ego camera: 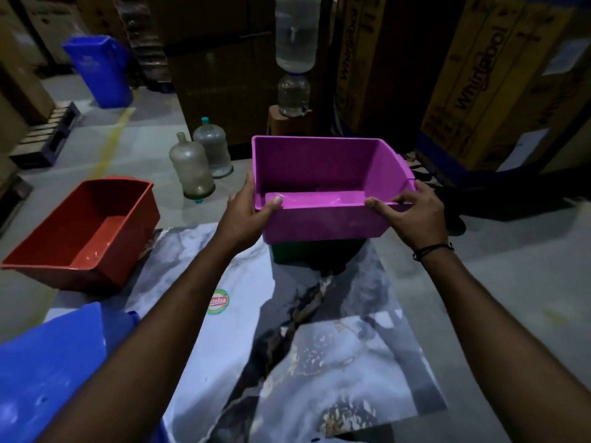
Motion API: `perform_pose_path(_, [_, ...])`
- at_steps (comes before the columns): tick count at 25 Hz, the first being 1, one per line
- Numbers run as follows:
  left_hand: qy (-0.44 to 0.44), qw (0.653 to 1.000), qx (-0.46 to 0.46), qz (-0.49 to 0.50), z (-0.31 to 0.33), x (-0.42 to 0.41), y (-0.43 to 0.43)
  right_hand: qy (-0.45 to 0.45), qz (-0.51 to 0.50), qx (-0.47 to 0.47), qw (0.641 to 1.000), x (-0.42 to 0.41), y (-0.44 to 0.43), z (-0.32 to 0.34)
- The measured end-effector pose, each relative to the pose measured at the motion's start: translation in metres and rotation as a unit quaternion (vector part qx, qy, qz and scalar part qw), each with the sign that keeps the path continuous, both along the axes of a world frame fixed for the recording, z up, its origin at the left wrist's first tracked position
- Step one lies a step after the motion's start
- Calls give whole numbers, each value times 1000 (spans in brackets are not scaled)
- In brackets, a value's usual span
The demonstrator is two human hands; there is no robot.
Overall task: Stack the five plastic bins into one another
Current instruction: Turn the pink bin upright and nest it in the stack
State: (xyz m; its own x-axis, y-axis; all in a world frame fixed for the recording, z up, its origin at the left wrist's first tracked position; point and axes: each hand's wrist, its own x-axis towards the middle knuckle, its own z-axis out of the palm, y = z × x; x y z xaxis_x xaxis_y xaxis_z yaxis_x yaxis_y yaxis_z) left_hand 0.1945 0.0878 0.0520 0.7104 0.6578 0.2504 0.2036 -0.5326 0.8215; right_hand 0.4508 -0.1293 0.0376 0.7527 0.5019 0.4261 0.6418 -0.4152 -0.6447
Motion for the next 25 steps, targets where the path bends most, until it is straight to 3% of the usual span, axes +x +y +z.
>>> perform_pose_path(12, [46, 997, -50, 35, -39, 67, 27, -8, 58, -35, 998, 101, 52, -33])
perform_pose_path(17, [64, 993, -89, 43, -54, 67, 32, 1, 84, -63, 994, 107, 66, -60])
perform_pose_path(25, [170, 976, -129, 33, -74, 72, 38, 39, 95, -134, 986, 104, 57, -101])
